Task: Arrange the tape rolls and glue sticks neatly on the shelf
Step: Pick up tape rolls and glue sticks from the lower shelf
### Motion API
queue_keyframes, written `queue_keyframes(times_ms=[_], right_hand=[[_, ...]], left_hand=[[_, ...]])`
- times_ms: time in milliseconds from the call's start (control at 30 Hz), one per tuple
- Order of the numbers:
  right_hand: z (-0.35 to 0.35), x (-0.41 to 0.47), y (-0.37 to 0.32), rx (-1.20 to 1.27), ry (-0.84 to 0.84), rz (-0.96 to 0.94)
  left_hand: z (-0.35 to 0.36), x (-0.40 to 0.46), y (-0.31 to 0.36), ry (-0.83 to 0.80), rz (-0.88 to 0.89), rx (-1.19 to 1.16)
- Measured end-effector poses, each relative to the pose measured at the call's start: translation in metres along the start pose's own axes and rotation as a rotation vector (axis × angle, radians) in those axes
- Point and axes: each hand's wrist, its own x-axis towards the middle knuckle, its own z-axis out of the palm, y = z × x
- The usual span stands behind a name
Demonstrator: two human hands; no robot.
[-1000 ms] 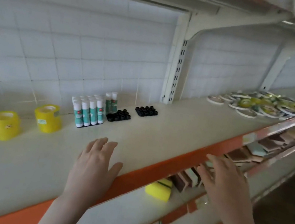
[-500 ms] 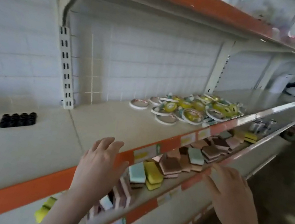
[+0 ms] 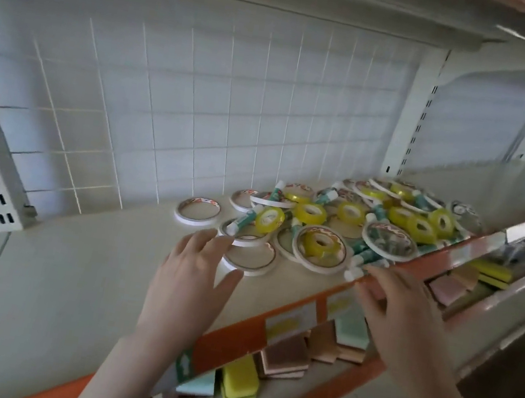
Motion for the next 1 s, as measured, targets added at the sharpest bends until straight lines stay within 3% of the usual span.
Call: queue_keyframes(times_ms=[167, 467, 633, 1000], right_hand=[[0.032, 0.051, 0.018, 0.113, 0.003, -0.197], [0.065, 0.088, 0.023, 0.254, -0.224, -0.612], [0.075, 0.094, 0.022, 0.206, -0.232, -0.666], [0.078, 0.094, 0.024, 0.22, -0.055, -0.721]], left_hand=[[0.02, 0.018, 0.011, 0.077, -0.121, 0.074], [0.045, 0.019, 0.046, 0.122, -0.402, 0.133], [0.043, 0.016, 0.047, 0.131, -0.464, 0.173], [0.043, 0.024, 0.038, 0.141, -0.475, 0.16]])
